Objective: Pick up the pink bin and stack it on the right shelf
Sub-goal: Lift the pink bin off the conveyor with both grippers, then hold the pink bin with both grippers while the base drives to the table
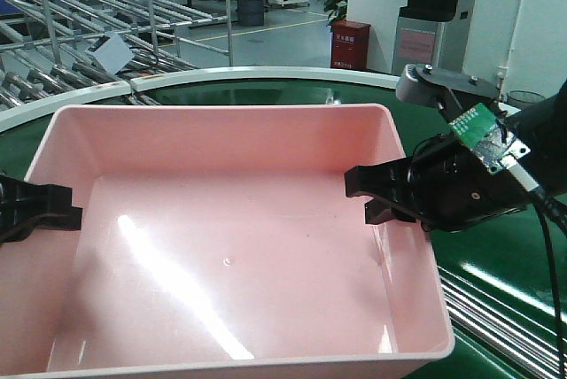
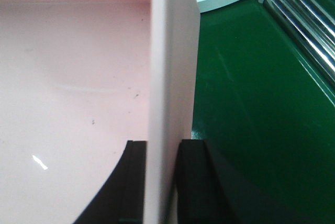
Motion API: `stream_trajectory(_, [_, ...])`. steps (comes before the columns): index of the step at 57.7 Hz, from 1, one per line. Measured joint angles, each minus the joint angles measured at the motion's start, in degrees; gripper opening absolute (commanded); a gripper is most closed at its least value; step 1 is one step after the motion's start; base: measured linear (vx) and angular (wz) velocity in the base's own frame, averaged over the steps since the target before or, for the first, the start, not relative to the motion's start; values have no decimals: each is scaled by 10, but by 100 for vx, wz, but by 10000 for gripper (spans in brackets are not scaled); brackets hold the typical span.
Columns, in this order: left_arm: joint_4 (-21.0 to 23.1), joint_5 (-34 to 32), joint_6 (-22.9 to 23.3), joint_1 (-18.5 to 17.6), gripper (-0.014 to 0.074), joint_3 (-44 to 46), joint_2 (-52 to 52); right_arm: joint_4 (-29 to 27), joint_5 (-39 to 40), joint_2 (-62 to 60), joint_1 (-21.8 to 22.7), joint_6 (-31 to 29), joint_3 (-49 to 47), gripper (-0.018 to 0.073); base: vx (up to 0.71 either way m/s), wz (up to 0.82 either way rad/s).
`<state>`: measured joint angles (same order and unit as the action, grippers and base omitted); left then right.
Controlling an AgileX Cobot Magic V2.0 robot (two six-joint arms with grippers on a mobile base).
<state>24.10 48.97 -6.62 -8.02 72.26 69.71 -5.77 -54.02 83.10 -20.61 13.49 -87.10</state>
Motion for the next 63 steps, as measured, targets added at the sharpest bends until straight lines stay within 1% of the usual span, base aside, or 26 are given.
stream_trajectory(45, [3,5,0,0,-1,0,0,1,-6,-1,0,1,0,-8,0,0])
stream_trajectory(63, [3,5,0,0,-1,0,0,1,-6,-1,0,2,0,-8,-9,8])
